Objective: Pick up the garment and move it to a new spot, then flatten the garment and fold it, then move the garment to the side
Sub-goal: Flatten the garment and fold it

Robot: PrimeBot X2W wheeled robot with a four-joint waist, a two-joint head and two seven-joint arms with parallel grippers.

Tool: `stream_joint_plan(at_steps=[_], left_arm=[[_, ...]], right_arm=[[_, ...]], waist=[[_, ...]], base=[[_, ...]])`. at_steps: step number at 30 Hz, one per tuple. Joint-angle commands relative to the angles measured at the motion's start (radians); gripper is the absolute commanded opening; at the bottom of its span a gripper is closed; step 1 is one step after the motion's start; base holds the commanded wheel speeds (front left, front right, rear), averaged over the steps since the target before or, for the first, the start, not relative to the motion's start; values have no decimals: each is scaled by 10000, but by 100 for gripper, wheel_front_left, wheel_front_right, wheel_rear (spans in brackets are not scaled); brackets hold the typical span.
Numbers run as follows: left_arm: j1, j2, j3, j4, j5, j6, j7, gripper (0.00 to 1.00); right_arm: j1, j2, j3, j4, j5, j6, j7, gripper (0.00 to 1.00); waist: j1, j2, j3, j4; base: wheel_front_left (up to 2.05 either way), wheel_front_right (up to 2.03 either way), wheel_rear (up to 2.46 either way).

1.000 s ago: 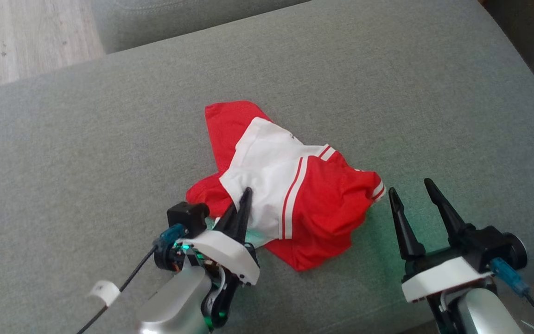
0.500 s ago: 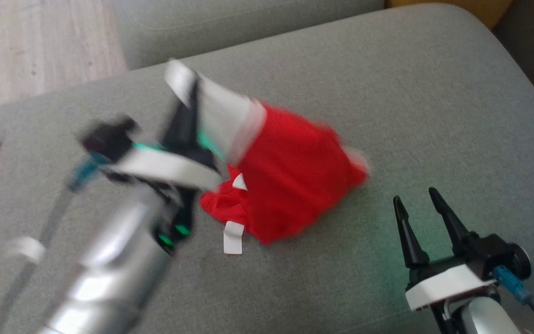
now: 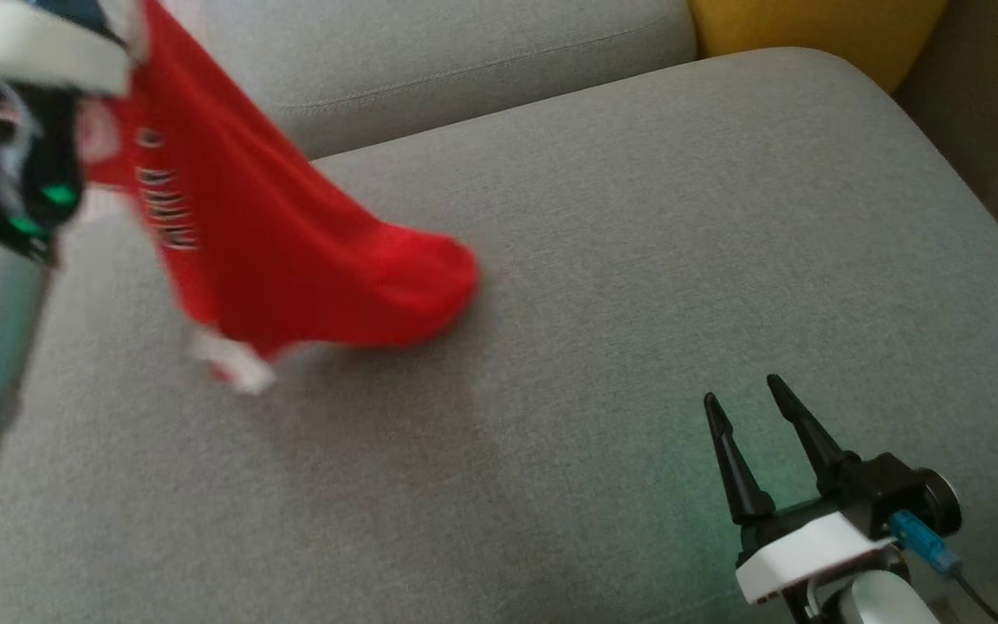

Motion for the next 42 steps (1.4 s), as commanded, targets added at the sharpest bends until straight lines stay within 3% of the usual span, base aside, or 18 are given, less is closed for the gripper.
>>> stream_joint_plan(at_steps=[1,6,9,14,22,27,32,37,38,39,40,42], left_arm=[[-869,539,469,-177,134,-83,76,0],[-1991,676,345,187,298,-500,343,0],[-2395,384,48,263,401,-671,472,0],[-1903,-740,-632,161,121,-872,558,0],[121,-3113,-2657,255,-220,-1240,756,0],[682,-3881,-3613,704,-248,-1361,667,0],[991,-4111,-4963,1141,-386,-1440,542,0],[778,-4120,-6239,1046,-865,-1168,207,0],[707,-4120,-6423,1077,-926,-1077,85,26],[637,-4121,-6607,1132,-974,-976,-14,45],[571,-4121,-6781,1185,-1025,-891,-107,98],[426,-4122,-7204,1312,-1248,-684,-372,100]], right_arm=[[-262,-83,246,-259,88,77,-93,100],[-233,-131,373,-218,146,77,-93,100],[-245,-151,396,-209,167,77,-93,100],[-306,-119,430,-202,191,77,-93,100],[-667,42,708,-215,260,77,-93,100],[-1068,163,889,-285,321,77,-93,100],[-1490,417,1235,-427,473,77,-93,100],[-1654,563,1538,-489,678,77,-93,100],[-1663,576,1564,-493,704,77,-93,100],[-1665,586,1597,-493,728,77,-93,100],[-1661,593,1623,-488,747,77,-93,100],[-1636,603,1629,-501,842,77,-93,100]], waist=[[1,0,-57,-79],[1,0,-117,-213],[1,0,-98,-240],[1,0,-35,-284],[1,0,477,-638],[1,0,939,-1115],[1,0,1472,-1966],[1,0,1797,-2644],[1,0,1826,-2727],[1,0,1853,-2807],[1,0,1871,-2865],[1,0,1887,-2930]], base=[[0,0,0],[0,0,0],[0,0,0],[0,0,0],[0,0,0],[0,0,0],[0,0,0],[0,0,0],[0,0,0],[0,0,0],[0,0,0],[0,0,0]])
